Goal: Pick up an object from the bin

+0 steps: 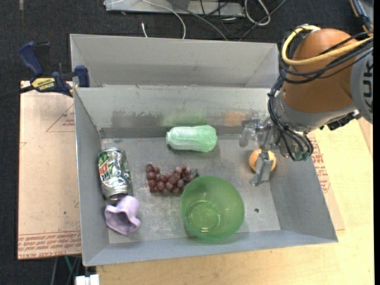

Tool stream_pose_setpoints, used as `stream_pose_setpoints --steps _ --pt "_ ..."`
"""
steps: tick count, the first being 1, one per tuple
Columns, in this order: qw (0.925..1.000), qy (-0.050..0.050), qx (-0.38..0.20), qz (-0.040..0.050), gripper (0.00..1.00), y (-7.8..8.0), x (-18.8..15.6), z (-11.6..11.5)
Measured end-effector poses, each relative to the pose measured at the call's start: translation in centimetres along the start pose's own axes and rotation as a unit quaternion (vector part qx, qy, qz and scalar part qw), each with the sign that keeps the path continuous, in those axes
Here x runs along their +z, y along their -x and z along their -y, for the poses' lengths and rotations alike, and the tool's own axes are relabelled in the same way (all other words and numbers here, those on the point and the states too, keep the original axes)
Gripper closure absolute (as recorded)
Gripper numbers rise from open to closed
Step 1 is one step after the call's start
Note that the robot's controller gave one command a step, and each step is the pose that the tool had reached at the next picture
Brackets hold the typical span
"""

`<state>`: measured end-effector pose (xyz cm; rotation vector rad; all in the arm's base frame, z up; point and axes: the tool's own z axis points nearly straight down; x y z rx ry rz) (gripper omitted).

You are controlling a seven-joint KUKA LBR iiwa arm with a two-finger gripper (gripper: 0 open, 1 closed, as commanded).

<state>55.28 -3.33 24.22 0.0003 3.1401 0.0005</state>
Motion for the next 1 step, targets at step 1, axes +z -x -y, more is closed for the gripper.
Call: stream_pose_setpoints --steps 1 --pt "0.9679 0.002 -0.251 -0.0037 0.0 -5.11 8.36 -3.43"
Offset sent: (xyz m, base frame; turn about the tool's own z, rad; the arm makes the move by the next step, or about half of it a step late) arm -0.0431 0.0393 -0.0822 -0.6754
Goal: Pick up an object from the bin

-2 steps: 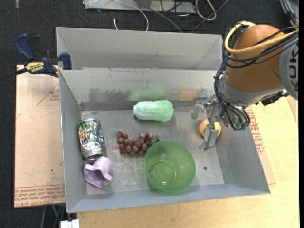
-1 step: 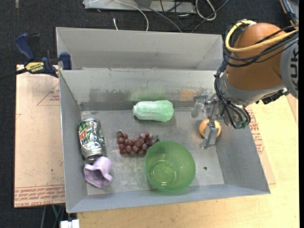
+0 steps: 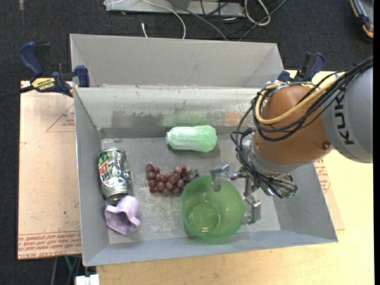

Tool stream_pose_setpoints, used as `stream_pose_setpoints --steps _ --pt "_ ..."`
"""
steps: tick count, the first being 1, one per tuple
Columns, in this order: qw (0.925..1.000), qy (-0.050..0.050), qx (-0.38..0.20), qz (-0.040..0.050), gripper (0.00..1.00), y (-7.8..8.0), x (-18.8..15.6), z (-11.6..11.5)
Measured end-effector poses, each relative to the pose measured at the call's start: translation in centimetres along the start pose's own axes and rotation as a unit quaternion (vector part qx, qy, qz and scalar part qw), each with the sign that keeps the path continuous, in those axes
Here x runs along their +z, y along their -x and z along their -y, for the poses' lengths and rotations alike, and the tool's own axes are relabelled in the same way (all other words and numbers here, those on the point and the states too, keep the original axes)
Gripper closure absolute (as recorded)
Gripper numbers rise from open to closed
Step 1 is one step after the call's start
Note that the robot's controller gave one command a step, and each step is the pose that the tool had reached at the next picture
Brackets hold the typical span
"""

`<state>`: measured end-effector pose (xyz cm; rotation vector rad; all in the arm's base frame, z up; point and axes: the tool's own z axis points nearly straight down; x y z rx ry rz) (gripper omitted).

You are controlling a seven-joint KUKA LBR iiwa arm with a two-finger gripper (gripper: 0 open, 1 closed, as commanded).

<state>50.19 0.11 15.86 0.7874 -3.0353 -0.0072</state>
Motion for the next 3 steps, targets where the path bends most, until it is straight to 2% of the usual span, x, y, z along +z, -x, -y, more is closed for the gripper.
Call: stream_pose_setpoints --steps 1,2,3 --pt "0.9966 -0.004 -0.082 0.005 0.0 1.0 -0.1 -0.1" --pt "0.9856 0.001 -0.169 -0.0014 0.0 -4.2 4.5 3.1" --pt "0.963 -0.009 -0.269 0.0109 0.0 -3.0 8.7 1.9"
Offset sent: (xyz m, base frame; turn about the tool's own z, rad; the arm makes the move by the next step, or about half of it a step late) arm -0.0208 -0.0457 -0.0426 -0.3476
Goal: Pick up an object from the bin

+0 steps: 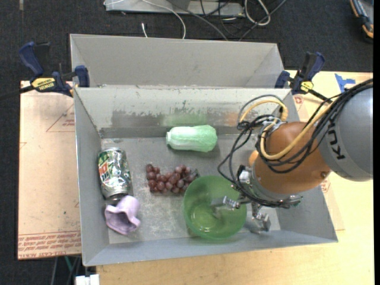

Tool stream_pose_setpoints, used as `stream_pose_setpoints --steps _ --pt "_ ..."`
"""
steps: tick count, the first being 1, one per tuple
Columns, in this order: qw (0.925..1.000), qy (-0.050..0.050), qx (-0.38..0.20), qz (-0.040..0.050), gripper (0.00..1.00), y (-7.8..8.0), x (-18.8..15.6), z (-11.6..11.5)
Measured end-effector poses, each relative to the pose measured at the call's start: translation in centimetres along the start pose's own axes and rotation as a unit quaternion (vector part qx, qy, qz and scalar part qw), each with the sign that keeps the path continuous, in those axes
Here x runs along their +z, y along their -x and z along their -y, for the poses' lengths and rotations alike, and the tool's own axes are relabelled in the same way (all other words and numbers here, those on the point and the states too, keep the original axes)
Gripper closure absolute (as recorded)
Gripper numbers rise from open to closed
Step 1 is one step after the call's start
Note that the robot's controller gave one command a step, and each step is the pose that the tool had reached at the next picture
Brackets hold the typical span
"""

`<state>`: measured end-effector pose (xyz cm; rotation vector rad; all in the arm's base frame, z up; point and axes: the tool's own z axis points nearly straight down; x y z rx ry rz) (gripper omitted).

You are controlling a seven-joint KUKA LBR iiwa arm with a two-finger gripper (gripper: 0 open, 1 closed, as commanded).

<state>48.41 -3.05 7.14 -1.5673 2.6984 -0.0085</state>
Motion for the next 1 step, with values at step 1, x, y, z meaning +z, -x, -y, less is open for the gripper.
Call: stream_pose_setpoints --steps 1 --pt "0.9961 0.008 -0.088 -0.0023 1.0 -1.22 -0.32 1.17"
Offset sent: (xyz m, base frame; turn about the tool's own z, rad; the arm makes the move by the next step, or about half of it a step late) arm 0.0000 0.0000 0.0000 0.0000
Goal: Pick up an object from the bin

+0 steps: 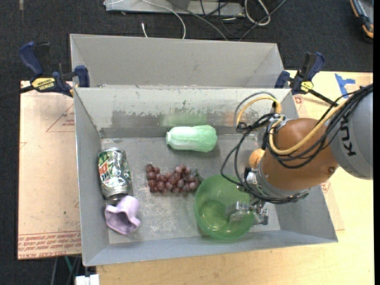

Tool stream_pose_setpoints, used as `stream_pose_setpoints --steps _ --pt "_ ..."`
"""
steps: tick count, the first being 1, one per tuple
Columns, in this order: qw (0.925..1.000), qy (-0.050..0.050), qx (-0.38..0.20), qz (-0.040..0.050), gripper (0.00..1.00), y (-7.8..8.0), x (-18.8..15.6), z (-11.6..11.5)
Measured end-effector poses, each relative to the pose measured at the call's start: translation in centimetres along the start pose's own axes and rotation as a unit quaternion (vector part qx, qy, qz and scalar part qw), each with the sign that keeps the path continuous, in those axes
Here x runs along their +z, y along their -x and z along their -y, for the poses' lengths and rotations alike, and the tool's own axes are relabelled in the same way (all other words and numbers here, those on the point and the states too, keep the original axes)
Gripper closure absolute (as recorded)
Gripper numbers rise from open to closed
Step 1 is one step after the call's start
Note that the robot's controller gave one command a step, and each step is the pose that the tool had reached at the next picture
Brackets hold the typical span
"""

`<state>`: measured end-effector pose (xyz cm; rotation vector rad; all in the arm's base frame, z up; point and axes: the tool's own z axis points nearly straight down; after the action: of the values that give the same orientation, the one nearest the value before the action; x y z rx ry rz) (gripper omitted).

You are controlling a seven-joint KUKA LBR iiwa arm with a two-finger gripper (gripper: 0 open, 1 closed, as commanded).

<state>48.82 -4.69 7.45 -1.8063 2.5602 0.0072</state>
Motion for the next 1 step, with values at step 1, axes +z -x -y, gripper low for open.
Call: stream_pose_setpoints --steps 1 --pt "1.0 0.0 0.0 0.0 1.0 0.0 0.0 0.0"
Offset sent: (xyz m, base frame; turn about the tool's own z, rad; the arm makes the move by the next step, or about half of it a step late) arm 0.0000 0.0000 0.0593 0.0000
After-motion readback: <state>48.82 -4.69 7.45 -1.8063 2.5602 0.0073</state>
